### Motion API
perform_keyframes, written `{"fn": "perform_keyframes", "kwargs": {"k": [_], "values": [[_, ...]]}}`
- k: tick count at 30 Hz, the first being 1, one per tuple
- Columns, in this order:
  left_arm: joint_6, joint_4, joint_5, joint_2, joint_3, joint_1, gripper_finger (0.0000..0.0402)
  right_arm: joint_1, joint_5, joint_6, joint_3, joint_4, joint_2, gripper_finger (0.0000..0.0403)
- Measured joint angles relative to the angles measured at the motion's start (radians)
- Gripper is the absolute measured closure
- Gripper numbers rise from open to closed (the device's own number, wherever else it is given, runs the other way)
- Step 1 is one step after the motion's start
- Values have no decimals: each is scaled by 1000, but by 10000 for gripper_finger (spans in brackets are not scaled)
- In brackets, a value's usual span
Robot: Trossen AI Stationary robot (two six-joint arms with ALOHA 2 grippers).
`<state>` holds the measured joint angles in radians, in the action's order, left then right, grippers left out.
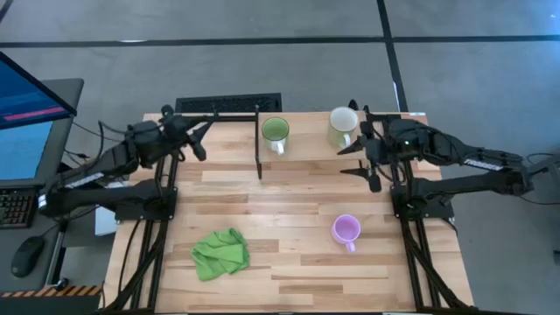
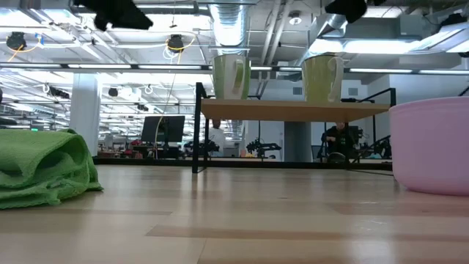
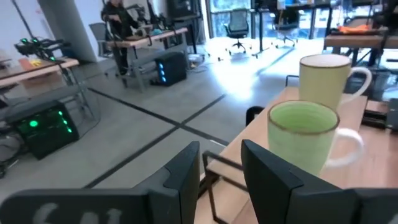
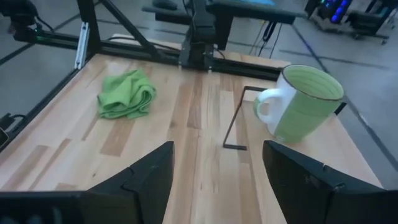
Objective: Stack small to large cups/mugs on shelf
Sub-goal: Adjust the green mug on the shelf
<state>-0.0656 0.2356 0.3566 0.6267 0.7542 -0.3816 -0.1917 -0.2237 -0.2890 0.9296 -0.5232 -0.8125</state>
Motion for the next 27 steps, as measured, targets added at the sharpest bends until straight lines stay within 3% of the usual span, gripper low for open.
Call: {"fn": "perform_keyframes", "kwargs": {"k": [4, 11, 27], "values": [[1, -41, 39, -99, -109, 1, 291, 0, 1, 1, 108, -57, -104, 135], [35, -39, 44, -209, -190, 1, 291, -10, 19, 4, 316, -183, -293, 135], [37, -44, 68, -237, -266, 1, 291, -167, 27, 130, 880, -562, -682, 135]]}}
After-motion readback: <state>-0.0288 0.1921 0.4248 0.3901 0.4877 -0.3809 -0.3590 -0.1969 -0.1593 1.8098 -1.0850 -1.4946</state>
